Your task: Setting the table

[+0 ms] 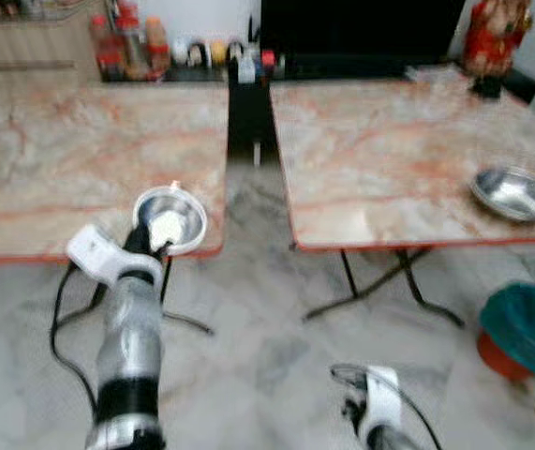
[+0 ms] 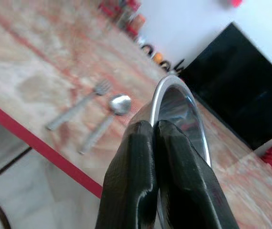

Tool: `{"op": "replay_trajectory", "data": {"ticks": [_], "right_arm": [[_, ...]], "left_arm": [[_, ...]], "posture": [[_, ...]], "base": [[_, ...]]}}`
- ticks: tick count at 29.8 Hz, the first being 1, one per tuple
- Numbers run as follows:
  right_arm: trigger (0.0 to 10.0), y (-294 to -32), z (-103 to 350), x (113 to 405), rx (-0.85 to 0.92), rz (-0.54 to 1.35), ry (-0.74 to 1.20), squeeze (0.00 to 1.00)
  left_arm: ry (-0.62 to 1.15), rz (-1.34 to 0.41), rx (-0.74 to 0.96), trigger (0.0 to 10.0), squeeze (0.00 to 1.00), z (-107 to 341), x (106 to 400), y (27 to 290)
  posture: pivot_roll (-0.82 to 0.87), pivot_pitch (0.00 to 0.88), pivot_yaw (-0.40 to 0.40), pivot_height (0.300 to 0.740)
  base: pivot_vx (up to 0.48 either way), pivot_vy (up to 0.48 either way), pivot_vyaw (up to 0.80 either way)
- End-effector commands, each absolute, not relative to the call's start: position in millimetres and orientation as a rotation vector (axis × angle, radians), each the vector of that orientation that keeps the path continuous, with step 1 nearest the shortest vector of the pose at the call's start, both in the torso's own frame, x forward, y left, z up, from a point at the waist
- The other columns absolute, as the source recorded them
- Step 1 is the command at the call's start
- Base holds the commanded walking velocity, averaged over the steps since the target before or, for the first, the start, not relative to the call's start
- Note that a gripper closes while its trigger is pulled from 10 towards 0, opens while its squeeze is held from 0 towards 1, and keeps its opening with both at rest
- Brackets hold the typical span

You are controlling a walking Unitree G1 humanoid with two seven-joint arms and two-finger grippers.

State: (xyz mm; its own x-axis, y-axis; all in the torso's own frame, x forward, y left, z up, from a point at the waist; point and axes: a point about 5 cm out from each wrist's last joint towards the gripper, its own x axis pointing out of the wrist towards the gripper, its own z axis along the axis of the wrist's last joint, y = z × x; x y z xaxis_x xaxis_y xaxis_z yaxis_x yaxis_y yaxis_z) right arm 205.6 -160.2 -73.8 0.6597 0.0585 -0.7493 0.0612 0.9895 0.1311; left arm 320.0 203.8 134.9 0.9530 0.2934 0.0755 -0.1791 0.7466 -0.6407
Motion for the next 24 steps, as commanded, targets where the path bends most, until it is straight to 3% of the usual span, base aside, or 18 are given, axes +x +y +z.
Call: {"op": "replay_trajectory", "data": {"ticks": [1,8,14,24], "right_arm": [[10.0,-168,-74,204,0.140,-0.021,0.854,0.00],[10.0,-168,-75,203,0.136,-0.019,0.860,0.00],[10.0,-168,-75,203,0.133,-0.014,0.865,0.00],[10.0,-166,-72,209,0.142,-0.013,0.854,0.00]], "left_arm": [[-0.168,0.244,-0.668,10.0,0.00,130,314,201],[-0.103,0.264,-0.640,10.0,0.00,106,294,211],[0.160,0.268,-0.473,10.0,0.00,44,274,218],[0.558,0.343,-0.391,10.0,0.00,-40,228,225]], "posture": [[0.09,0.000,0.013,0.740],[0.10,0.000,0.012,0.740],[0.11,0.000,0.007,0.740],[0.10,0.000,0.010,0.740]], "base": [[0.000,-0.458,0.00],[0.000,-0.351,0.00],[0.000,0.000,0.00],[0.000,0.000,0.00]]}}
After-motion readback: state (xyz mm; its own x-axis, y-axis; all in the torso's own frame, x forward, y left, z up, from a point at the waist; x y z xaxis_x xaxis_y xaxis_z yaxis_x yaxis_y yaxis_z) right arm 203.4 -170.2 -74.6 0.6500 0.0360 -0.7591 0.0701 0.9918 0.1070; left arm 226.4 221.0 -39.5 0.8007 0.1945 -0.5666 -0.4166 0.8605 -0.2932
